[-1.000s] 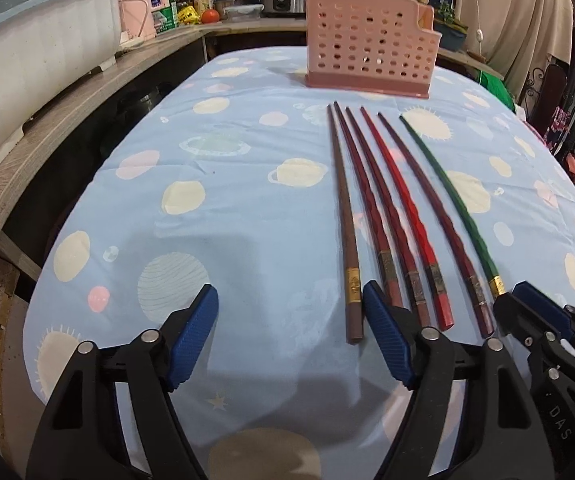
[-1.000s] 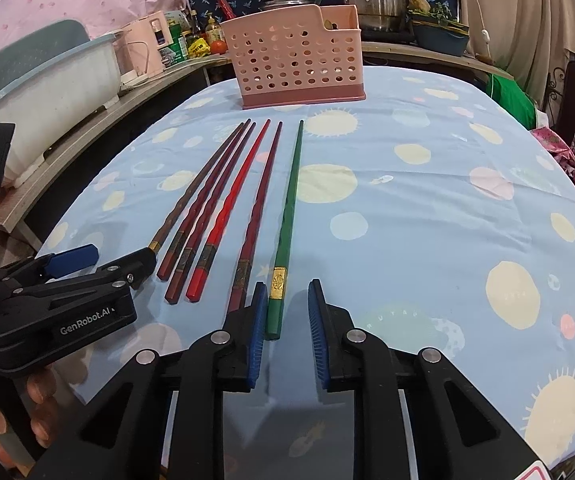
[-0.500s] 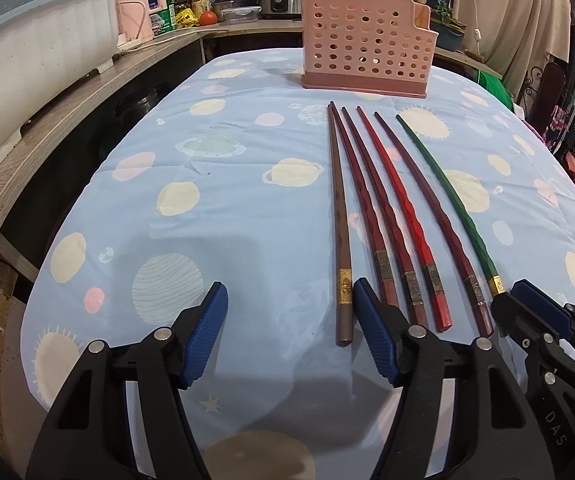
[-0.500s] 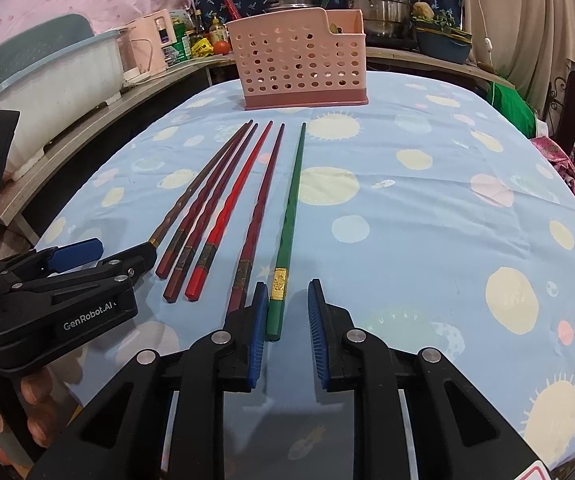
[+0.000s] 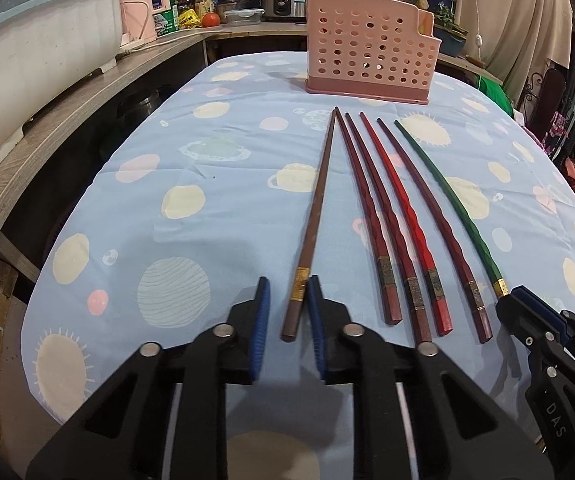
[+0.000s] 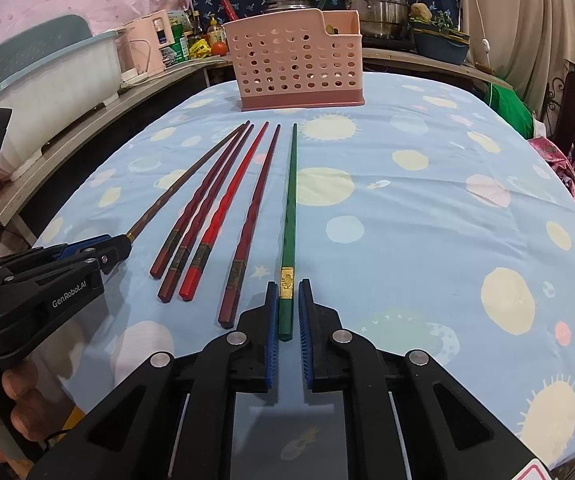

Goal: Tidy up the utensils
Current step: 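Grasp a brown gold-banded chopstick with the left tool while the right tool grasps a green chopstick, then lift both chopsticks and carry them over the pink basket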

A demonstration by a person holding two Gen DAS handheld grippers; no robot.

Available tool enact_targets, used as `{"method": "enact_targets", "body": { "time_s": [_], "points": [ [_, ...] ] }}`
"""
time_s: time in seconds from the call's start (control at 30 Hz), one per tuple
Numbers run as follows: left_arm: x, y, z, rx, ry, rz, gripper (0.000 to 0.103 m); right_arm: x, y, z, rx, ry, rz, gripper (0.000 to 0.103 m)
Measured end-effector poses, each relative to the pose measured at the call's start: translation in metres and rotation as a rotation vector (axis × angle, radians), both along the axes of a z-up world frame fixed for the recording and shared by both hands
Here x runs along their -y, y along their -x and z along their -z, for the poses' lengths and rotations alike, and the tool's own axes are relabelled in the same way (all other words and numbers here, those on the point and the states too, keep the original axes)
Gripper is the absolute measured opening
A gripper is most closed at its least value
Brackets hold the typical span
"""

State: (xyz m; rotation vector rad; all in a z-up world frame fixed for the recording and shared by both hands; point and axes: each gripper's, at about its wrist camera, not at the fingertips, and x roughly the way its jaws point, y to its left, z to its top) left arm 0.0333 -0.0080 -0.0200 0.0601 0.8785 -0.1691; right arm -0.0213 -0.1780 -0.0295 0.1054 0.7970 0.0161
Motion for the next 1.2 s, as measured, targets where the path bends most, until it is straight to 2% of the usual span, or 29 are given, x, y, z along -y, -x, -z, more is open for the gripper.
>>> {"method": "enact_targets", "body": {
  "time_s": [0.33,0.63,1.2],
  "points": [
    [-0.003,-0.001,-0.002,-0.019,0.025,0.005,0.009,0.004,0.001,-0.002,-0.006,-0.039,0.000,0.007],
    [-0.004,-0.001,-0.012,-0.033,0.056,0.003,0.007,0.009,0.003,-0.020,0.036,-0.065,0.005,0.007],
    [-0.011,-0.011,-0.079,0.016,0.108,0.010,0.007,0.049,-0.002,-0.089,0.183,-0.181,0.058,0.007]
  ]
}}
